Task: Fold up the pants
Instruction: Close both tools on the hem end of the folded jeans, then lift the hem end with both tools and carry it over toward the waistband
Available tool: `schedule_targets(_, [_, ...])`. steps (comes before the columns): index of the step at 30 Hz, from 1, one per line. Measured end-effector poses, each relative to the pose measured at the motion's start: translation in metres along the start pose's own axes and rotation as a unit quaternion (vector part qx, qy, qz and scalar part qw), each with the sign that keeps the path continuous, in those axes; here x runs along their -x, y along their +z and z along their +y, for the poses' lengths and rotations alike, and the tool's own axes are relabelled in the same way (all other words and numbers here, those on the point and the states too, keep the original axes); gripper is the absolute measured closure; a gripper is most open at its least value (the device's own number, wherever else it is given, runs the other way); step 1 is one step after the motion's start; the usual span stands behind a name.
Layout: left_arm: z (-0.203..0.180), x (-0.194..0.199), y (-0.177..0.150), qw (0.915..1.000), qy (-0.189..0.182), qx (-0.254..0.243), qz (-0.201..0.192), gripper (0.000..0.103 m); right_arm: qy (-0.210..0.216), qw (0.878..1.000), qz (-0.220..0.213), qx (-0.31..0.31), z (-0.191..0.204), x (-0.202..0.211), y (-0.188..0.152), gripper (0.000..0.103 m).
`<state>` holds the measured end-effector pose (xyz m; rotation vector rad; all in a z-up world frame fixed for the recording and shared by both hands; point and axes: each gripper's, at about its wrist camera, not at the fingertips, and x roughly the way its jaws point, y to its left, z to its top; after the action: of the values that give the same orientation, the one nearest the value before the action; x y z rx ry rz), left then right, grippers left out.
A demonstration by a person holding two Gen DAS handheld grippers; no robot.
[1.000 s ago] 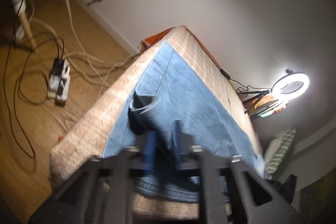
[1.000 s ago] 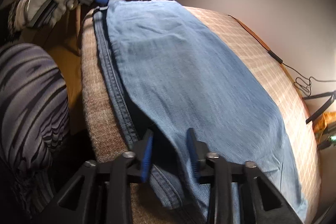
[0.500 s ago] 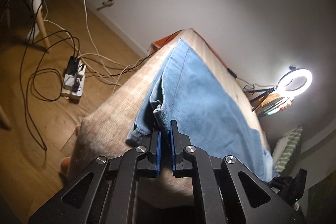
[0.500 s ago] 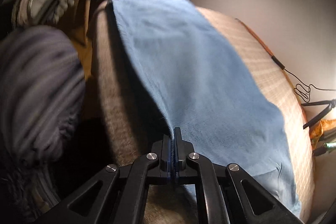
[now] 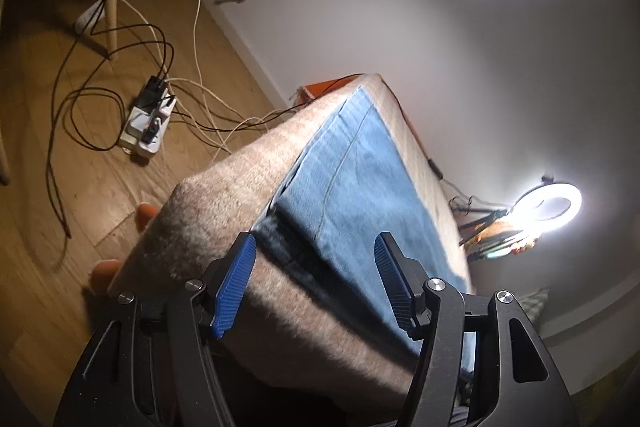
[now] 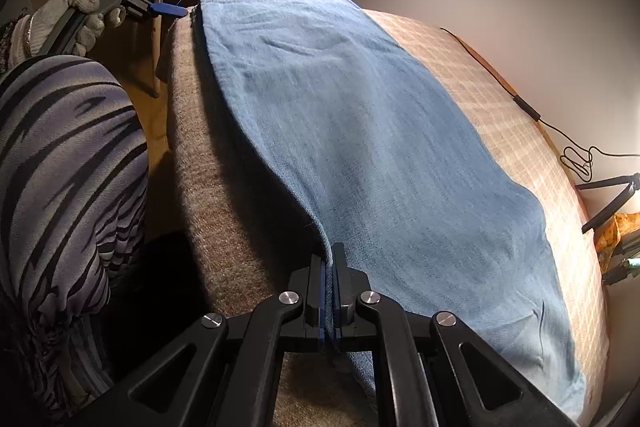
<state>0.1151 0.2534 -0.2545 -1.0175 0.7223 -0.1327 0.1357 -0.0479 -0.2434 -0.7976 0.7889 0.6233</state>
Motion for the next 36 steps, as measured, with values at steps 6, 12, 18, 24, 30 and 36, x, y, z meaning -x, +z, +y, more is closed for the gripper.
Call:
schedule_targets(6, [-0.011, -0.016, -0.002, 0.9996, -0.015, -0.003, 0.022, 0.042, 0.006, 1.0, -0.007, -0.008, -0.003, 0.004, -0.004, 0.103])
schedule_targets(12, [-0.028, -0.028, -0.012, 0.9994, -0.001, -0.033, 0.009, 0.042, 0.018, 1.0, -0.006, -0.018, -0.007, 0.002, -0.004, 0.102])
schedule_targets(18, [-0.019, -0.033, 0.007, 0.9986, -0.017, -0.003, -0.05, 0.08, 0.044, 0.997, 0.005, -0.058, -0.018, 0.007, 0.001, 0.089])
schedule_targets(24, [-0.051, -0.029, -0.004, 0.9906, -0.023, -0.122, -0.057, 0.088, 0.073, 0.99, -0.02, -0.12, -0.043, 0.034, 0.04, 0.049])
schedule_targets(30, [-0.082, -0.028, -0.02, 0.9732, -0.026, -0.222, -0.055, 0.088, 0.129, 0.971, -0.039, -0.196, -0.078, 0.027, 0.124, 0.035])
schedule_targets(36, [-0.09, -0.033, -0.028, 0.9649, -0.028, -0.256, -0.05, 0.088, 0.184, 0.963, 0.005, -0.199, -0.077, -0.035, 0.236, 0.031])
